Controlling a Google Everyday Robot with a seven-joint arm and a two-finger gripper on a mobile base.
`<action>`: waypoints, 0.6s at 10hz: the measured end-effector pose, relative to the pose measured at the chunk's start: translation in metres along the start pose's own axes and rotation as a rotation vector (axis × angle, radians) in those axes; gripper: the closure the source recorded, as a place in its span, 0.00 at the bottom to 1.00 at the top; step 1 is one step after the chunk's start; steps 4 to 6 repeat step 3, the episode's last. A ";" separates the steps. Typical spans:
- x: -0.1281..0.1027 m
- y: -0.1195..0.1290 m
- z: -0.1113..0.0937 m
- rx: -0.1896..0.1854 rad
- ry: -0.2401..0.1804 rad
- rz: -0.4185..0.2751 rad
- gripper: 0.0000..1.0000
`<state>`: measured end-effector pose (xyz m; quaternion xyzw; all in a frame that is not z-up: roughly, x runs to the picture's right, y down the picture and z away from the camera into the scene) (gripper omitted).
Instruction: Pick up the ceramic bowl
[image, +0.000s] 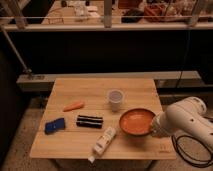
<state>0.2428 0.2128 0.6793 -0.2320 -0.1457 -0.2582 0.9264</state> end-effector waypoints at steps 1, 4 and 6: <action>-0.001 -0.001 -0.003 0.000 0.000 -0.002 0.94; -0.003 -0.003 -0.012 0.001 -0.001 -0.005 0.94; -0.003 -0.003 -0.012 0.001 -0.001 -0.005 0.94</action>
